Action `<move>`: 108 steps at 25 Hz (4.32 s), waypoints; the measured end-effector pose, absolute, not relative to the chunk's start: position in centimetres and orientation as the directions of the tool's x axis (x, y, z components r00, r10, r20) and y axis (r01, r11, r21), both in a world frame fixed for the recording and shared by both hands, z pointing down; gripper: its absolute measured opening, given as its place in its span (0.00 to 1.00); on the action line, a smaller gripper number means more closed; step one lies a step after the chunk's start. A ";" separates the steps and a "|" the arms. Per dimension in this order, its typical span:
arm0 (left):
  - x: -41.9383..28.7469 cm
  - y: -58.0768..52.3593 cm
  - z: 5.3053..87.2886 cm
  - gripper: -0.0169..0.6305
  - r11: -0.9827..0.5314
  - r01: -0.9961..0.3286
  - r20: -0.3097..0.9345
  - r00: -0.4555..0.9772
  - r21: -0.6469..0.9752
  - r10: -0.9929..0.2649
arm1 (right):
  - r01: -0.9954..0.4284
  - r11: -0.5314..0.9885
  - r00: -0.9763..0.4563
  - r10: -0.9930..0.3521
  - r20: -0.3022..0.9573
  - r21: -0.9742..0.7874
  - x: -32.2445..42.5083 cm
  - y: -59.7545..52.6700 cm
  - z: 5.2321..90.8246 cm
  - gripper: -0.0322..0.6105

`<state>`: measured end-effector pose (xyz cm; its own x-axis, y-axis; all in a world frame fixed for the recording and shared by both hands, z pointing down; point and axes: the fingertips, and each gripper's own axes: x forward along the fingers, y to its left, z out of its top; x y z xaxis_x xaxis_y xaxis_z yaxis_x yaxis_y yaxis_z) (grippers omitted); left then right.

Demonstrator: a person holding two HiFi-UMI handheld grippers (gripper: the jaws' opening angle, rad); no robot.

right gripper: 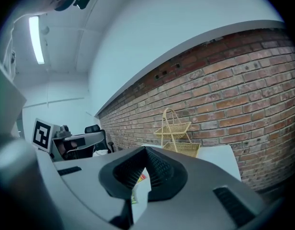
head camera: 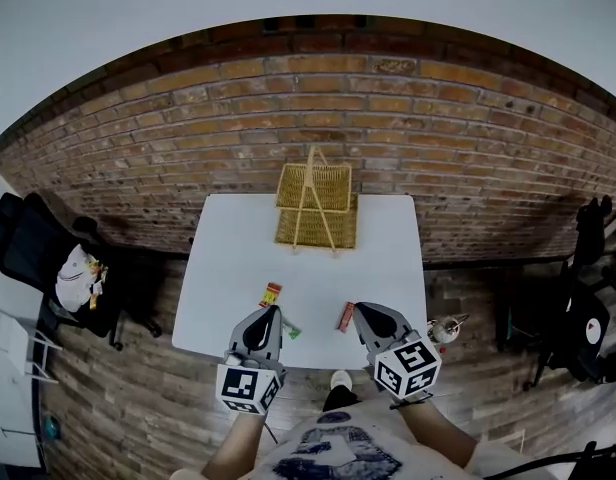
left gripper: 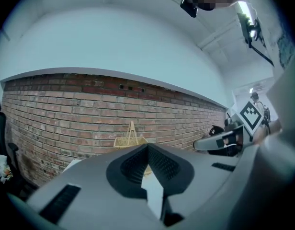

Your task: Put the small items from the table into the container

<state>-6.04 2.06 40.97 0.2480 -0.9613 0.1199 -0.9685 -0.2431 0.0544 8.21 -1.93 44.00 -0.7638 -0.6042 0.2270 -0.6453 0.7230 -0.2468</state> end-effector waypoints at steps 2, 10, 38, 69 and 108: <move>-5.8 0.0 41.1 0.10 -0.246 -0.968 0.123 0.250 0.051 -0.960 | -0.643 0.725 -0.766 -0.602 0.228 -0.246 8.3 -3.9 44.2 0.08; -5.4 -4.5 41.9 0.10 -0.226 -0.973 0.144 0.232 0.054 -0.962 | -0.631 0.733 -0.776 -0.586 0.233 -0.254 8.3 -9.1 44.7 0.08; -11.0 -6.5 47.3 0.22 -0.112 -0.991 0.276 0.127 0.068 -0.953 | -0.566 0.769 -0.822 -0.497 0.278 -0.297 3.6 -11.8 47.7 0.08; -15.9 -7.9 61.2 0.44 -0.036 -0.994 0.545 0.085 0.100 -0.834 | -0.570 0.772 -0.807 -0.462 0.369 -0.280 3.2 -13.1 50.2 0.08; -16.7 -8.5 72.1 0.41 0.011 -0.993 0.752 0.082 0.117 -0.654 | -0.549 0.781 -0.807 -0.405 0.430 -0.296 1.2 -14.7 53.0 0.08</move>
<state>-16.66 -8.50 72.08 0.0816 -0.6540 0.7521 -0.9930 0.0112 0.1174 1.20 -14.75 52.95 -0.8071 -0.4047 0.4298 -0.5495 0.7812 -0.2962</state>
